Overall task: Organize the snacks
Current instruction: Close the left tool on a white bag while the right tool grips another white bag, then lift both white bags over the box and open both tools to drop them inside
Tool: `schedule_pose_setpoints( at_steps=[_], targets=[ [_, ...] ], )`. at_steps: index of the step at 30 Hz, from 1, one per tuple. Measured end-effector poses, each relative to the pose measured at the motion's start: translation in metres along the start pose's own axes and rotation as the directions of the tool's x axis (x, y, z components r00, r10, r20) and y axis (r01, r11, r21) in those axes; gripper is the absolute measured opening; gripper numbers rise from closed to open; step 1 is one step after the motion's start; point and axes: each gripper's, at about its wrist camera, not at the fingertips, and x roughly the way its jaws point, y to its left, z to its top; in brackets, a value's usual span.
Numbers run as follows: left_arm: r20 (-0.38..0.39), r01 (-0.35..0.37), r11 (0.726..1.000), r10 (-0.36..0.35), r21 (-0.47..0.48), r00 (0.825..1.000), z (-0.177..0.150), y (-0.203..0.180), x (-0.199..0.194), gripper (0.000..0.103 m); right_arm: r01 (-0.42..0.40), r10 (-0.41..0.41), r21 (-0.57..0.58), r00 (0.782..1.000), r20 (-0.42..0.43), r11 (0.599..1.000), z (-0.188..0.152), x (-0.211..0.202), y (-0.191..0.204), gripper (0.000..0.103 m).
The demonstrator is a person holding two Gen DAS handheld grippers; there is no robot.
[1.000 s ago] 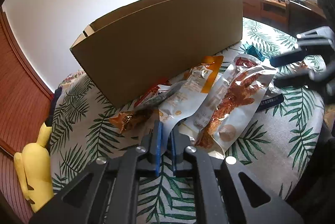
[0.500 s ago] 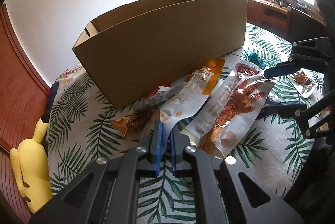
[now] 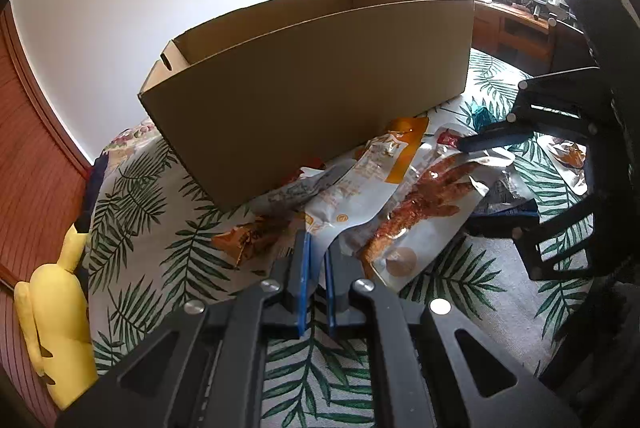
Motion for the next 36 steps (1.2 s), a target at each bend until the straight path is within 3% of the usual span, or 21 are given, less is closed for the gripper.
schedule_pose_setpoints(
  at_steps=[2, 4, 7, 20, 36],
  targets=[
    [0.000, 0.004, 1.000, -0.004, -0.005, 1.000, 0.000, 0.001, 0.000, 0.004, -0.011, 0.011, 0.017, 1.000, -0.004, 1.000, 0.001, 0.001, -0.003, 0.048],
    [0.003, 0.006, 1.000, -0.006, -0.008, 1.000, 0.000, 0.002, 0.000, 0.004, 0.004, -0.004, 0.032, 1.000, 0.003, 0.999, 0.001, -0.001, -0.005, 0.024],
    [0.008, 0.004, 1.000, -0.004, -0.010, 1.000, 0.000, 0.002, -0.002, 0.003, -0.011, 0.010, 0.053, 1.000, 0.014, 0.999, 0.001, -0.007, -0.011, 0.020],
    [0.060, 0.034, 0.999, -0.033, -0.016, 0.998, 0.000, -0.005, -0.028, 0.000, 0.018, -0.017, -0.088, 1.000, 0.009, 0.996, -0.016, -0.043, 0.003, 0.011],
    [0.143, 0.040, 0.998, -0.033, -0.044, 0.989, 0.015, -0.007, -0.070, 0.000, 0.008, -0.006, -0.132, 1.000, 0.012, 0.991, -0.034, -0.078, 0.006, 0.004]
  ],
)
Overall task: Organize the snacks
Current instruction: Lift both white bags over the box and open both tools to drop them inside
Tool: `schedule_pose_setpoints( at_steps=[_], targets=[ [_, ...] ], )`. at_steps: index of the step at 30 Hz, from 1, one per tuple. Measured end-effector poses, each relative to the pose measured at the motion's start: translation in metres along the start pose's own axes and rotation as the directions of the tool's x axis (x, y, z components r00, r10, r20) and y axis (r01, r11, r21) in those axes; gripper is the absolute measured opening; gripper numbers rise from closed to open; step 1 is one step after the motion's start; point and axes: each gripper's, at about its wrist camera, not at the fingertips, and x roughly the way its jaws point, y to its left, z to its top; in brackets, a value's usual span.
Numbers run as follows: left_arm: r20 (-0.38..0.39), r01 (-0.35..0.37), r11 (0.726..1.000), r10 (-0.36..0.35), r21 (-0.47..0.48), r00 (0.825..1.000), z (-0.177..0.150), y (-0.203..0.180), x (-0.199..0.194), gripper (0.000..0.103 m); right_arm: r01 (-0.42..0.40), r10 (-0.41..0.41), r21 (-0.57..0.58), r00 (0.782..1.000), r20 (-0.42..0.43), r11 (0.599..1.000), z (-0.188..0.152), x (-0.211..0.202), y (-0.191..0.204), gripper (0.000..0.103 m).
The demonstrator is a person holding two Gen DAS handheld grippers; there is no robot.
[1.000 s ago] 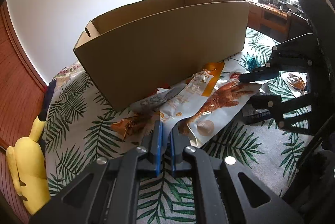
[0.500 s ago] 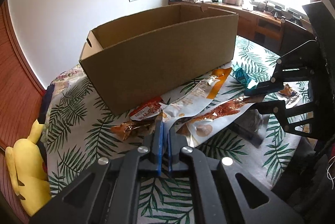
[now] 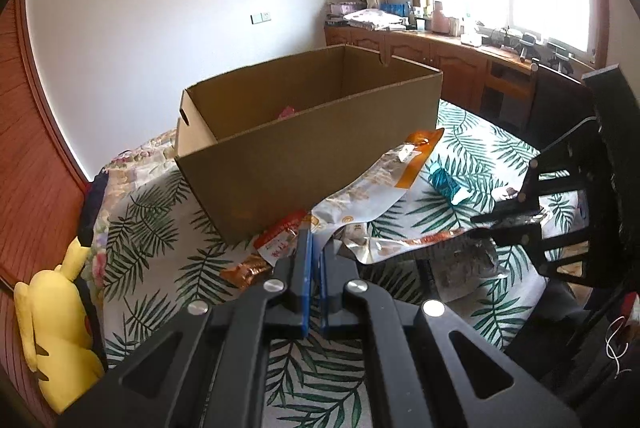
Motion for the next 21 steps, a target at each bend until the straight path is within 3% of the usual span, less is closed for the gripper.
schedule_pose_setpoints(
  at_steps=[21],
  targets=[
    [0.037, -0.008, 1.000, 0.009, -0.029, 0.999, 0.013, 0.007, -0.012, 0.000, 0.053, -0.052, -0.012, 0.996, 0.069, 0.999, 0.014, -0.028, 0.003, 0.001]
  ],
)
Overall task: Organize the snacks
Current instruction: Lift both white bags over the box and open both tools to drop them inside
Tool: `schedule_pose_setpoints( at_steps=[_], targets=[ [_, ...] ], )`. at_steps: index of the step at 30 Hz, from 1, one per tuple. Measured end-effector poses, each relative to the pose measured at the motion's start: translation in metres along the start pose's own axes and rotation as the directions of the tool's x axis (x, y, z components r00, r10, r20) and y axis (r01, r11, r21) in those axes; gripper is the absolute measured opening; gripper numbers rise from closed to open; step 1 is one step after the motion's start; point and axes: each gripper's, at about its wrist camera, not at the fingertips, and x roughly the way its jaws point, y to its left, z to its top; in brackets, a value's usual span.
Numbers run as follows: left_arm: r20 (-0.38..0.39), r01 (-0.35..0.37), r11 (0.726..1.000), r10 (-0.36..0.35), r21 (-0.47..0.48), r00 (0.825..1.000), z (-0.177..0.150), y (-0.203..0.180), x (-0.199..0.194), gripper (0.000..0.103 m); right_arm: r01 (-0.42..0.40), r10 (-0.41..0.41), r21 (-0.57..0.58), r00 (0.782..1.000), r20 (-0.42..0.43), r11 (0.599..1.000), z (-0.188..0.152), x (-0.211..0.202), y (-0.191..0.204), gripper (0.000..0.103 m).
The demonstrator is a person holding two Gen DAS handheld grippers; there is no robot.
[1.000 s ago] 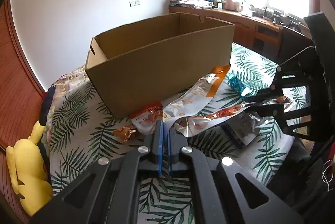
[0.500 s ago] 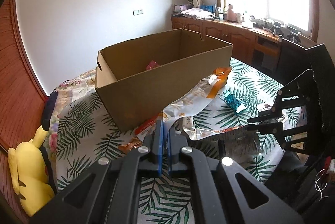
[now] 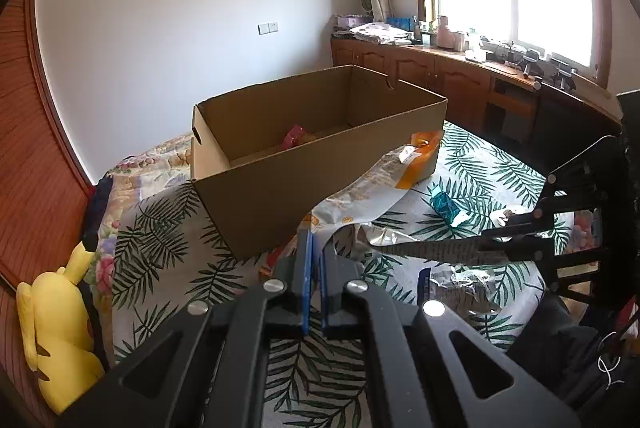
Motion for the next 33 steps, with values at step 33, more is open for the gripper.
schedule_pose_setpoints(
  at_steps=[33],
  targets=[
    [0.109, -0.064, 0.993, 0.076, -0.102, 0.991, 0.065, 0.045, -0.012, 0.000, 0.205, -0.205, 0.009, 0.977, 0.063, 0.979, 0.045, -0.030, -0.072, 0.001]
  ],
)
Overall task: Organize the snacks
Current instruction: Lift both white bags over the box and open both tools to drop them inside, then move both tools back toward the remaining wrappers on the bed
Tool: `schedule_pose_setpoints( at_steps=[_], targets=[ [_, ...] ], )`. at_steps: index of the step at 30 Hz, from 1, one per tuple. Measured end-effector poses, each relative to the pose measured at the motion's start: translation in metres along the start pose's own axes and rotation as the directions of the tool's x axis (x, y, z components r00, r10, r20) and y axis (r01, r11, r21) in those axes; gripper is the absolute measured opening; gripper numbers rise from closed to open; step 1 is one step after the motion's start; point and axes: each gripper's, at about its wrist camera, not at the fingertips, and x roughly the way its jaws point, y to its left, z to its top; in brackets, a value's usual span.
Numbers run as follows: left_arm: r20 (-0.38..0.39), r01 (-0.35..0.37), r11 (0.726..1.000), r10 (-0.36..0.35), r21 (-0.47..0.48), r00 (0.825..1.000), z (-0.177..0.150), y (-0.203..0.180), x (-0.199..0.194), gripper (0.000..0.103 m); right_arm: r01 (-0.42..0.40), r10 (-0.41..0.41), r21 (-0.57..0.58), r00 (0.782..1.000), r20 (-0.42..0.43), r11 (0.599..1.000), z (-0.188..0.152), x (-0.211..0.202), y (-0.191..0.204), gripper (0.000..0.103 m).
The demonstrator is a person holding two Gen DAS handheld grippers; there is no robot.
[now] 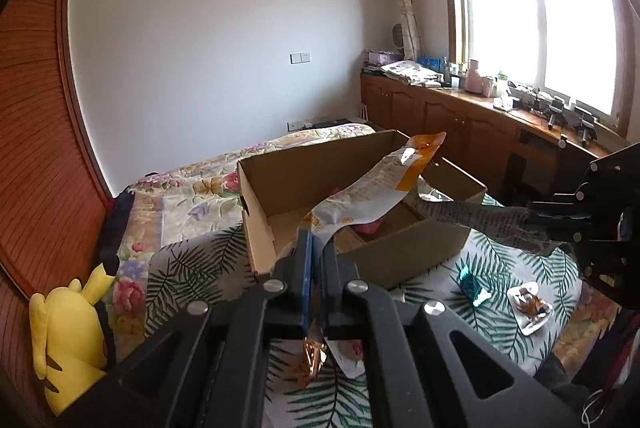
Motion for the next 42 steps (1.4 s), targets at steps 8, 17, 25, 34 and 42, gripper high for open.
schedule_pose_setpoints(
  at_steps=[8, 17, 25, 34, 42],
  targets=[
    [-0.015, -0.030, 0.999, 0.030, -0.042, 0.999, 0.015, 0.006, 0.035, 0.000, 0.027, -0.024, 0.069, 0.999, -0.046, 0.997, 0.004, 0.046, -0.028, 0.001],
    [-0.055, -0.058, 0.992, 0.052, -0.113, 0.997, 0.012, 0.007, 0.079, 0.000, 0.032, -0.019, 0.230, 0.998, -0.055, 0.973, 0.014, 0.090, -0.048, 0.001],
    [-0.085, -0.061, 0.989, 0.050, -0.133, 0.995, 0.017, -0.003, 0.106, 0.001, 0.026, -0.004, 0.297, 0.997, -0.073, 0.955, 0.030, 0.121, -0.052, 0.001],
    [-0.086, -0.069, 0.984, 0.056, -0.164, 0.995, 0.012, -0.004, 0.113, 0.014, -0.037, 0.084, 0.496, 0.994, -0.072, 0.867, 0.015, 0.143, -0.077, 0.006],
    [-0.042, -0.034, 0.988, 0.028, -0.148, 0.999, 0.010, -0.008, 0.094, 0.032, -0.108, 0.143, 0.589, 0.990, -0.012, 0.801, -0.004, 0.131, -0.088, 0.019]
  ],
)
